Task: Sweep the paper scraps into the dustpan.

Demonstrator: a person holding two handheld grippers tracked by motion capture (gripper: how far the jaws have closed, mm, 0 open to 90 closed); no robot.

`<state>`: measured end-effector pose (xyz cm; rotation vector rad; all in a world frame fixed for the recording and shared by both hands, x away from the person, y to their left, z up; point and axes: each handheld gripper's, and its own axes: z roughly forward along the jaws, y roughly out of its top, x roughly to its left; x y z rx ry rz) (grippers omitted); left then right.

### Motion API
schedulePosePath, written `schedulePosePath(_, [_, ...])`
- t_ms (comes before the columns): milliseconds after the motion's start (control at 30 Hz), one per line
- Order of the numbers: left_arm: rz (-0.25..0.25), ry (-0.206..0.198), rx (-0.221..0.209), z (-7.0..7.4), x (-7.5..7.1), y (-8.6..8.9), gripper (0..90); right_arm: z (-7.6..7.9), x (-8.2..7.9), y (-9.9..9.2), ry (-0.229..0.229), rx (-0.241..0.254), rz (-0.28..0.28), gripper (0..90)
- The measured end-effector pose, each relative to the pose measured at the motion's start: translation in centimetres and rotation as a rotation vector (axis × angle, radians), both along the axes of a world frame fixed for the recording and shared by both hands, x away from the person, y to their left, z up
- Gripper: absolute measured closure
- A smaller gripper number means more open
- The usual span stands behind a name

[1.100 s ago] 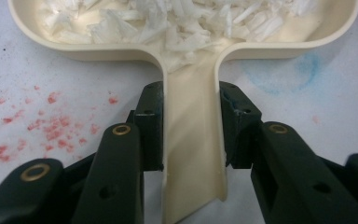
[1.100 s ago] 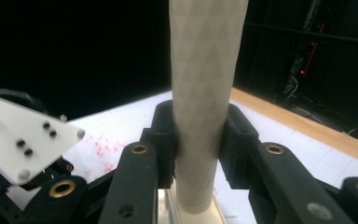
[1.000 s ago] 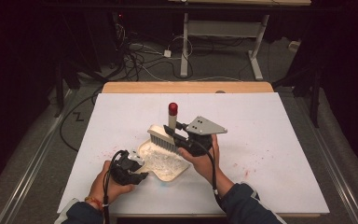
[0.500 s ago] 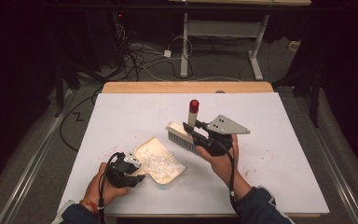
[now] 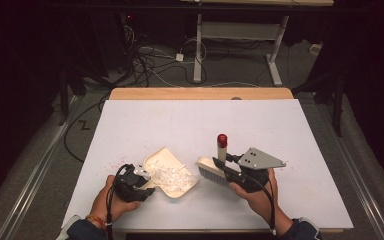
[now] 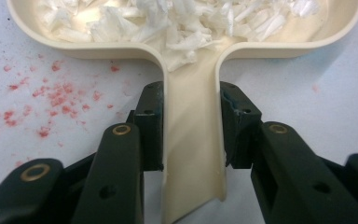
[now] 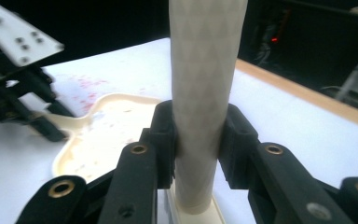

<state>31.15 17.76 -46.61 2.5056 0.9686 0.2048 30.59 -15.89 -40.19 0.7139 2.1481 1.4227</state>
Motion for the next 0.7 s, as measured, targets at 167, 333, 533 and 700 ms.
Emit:
schedulePosePath(167, [-0.001,0.002,-0.002,0.0,0.1,0.0,63.4,-0.1,-0.7,2.1,-0.019,-0.017,0.05,71.1])
schedulePosePath(333, [-0.002,0.003,-0.007,0.0,0.0,0.1,63.4,0.4,-0.6,4.1,-0.034,0.002,0.085,71.1])
schedulePosePath(533, [-0.001,0.009,-0.013,0.0,-0.2,0.6,63.4,0.5,0.5,5.4,-0.052,0.006,0.082,71.1])
schedulePosePath(700, [0.003,0.015,-0.019,0.0,-0.3,1.0,63.4,1.3,1.5,5.2,-0.045,0.067,0.083,71.1])
